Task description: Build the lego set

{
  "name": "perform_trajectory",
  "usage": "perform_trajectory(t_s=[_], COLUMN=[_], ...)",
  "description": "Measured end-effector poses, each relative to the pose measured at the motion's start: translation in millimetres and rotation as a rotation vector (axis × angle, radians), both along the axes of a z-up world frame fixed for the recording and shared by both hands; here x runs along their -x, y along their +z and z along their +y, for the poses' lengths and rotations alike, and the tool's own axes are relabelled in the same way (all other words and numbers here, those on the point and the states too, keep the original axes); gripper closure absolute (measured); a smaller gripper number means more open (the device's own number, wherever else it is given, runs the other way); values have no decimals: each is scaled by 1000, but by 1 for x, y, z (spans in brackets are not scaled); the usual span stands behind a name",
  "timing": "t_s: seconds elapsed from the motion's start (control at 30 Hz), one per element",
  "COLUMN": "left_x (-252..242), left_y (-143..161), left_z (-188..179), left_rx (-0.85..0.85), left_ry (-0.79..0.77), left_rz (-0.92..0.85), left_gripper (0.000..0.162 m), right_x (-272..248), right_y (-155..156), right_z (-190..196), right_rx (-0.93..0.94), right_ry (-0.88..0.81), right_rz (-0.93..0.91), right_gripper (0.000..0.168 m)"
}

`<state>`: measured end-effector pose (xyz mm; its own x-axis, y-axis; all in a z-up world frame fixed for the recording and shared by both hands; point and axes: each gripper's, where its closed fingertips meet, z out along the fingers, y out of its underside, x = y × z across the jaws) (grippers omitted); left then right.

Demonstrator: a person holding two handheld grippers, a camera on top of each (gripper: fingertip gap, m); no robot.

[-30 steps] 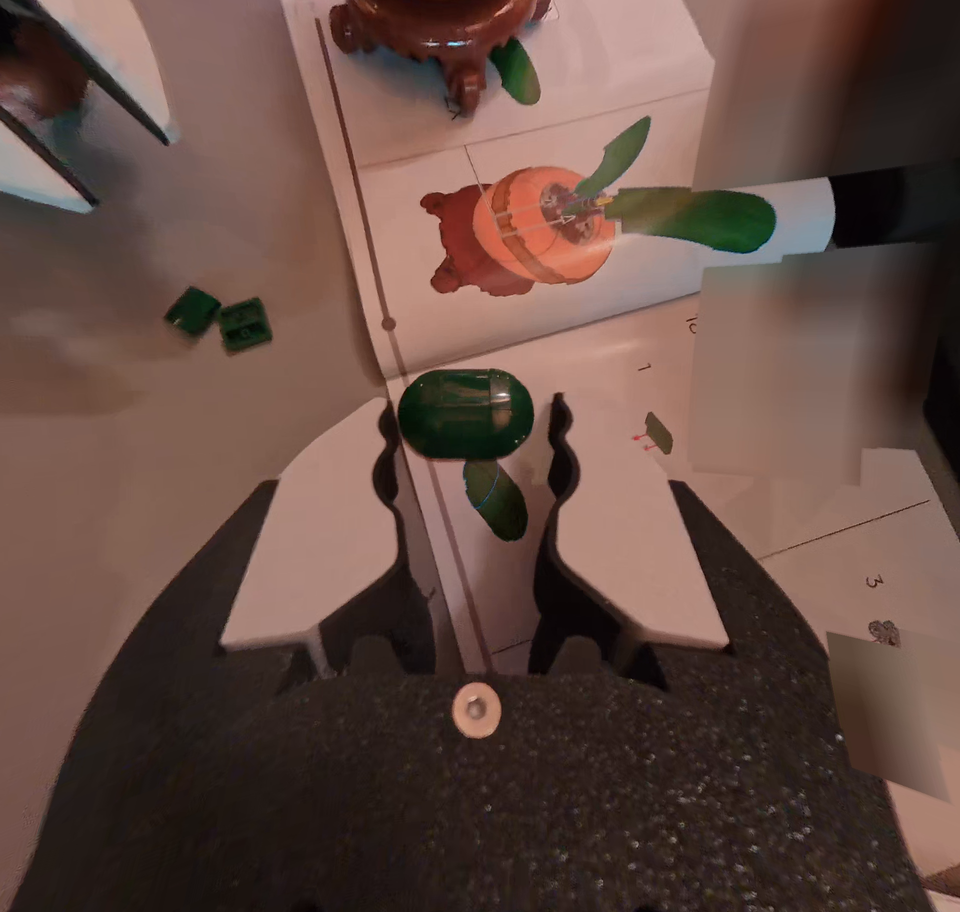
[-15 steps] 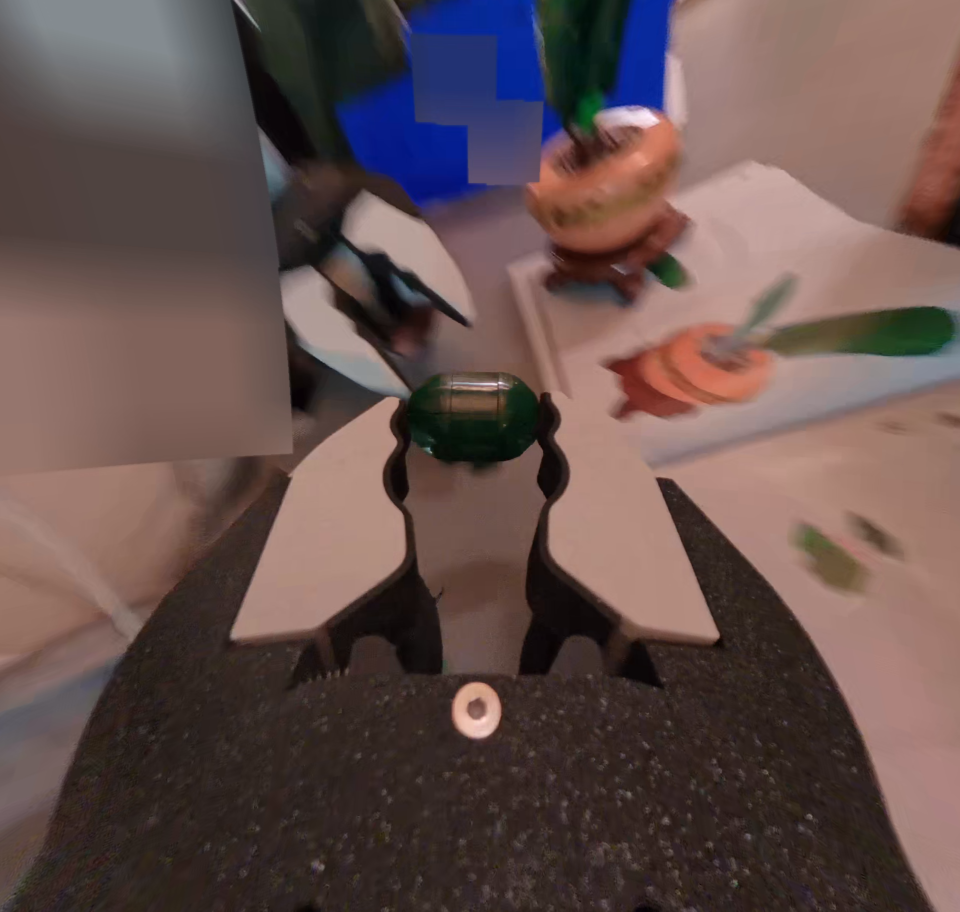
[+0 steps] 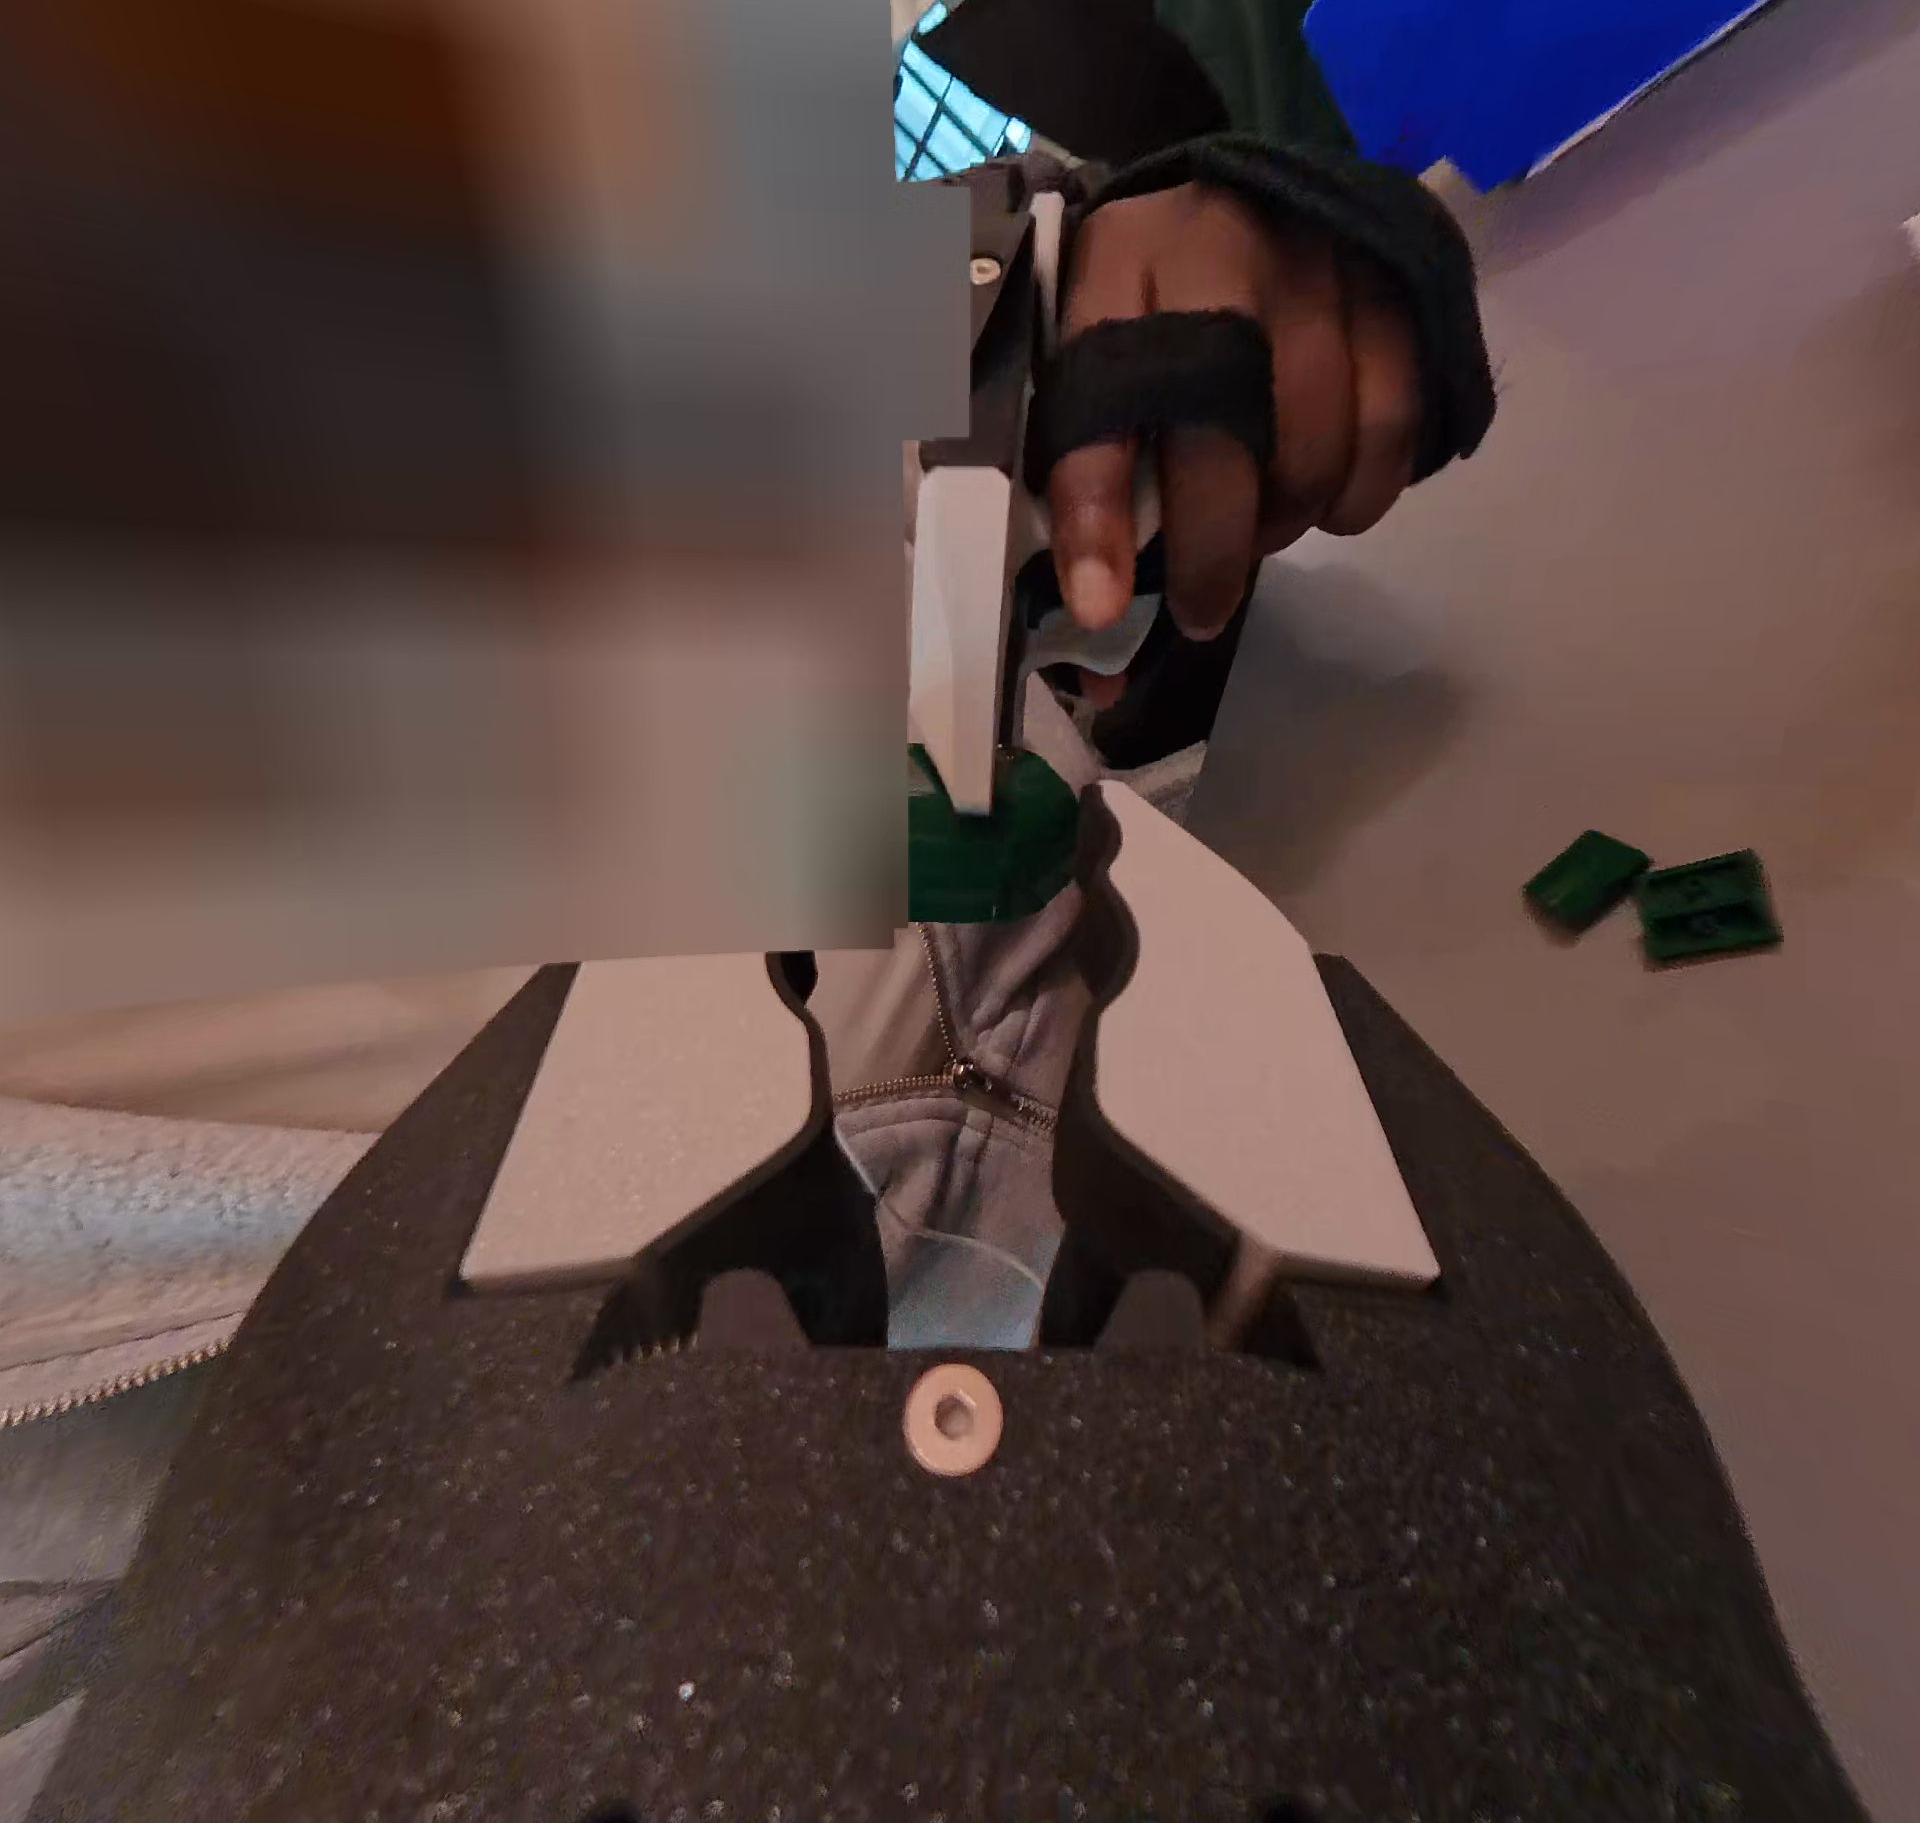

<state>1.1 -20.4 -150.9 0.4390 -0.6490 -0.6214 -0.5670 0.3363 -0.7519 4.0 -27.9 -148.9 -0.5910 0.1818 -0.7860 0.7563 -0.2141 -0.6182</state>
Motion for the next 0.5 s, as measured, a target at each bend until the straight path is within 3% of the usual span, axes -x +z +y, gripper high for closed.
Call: perform_trajectory(t_s=[0.1,0.23,0.37,0.5], left_x=[-4,7,18,23], left_y=[0,12,17,14], left_z=[1,7,9,12], left_rx=[17,198,494,603], left_ry=[27,145,176,169], left_rz=[-49,-376,-750,-909], left_gripper=[152,154,157,157], right_x=[-2,8,11,15], right_y=[2,24,17,19], right_z=[-2,19,32,47], right_rx=[-19,-5,-303,-467], right_ry=[10,-174,-430,-679], right_rz=[23,179,433,591], right_gripper=[121,114,109,131])
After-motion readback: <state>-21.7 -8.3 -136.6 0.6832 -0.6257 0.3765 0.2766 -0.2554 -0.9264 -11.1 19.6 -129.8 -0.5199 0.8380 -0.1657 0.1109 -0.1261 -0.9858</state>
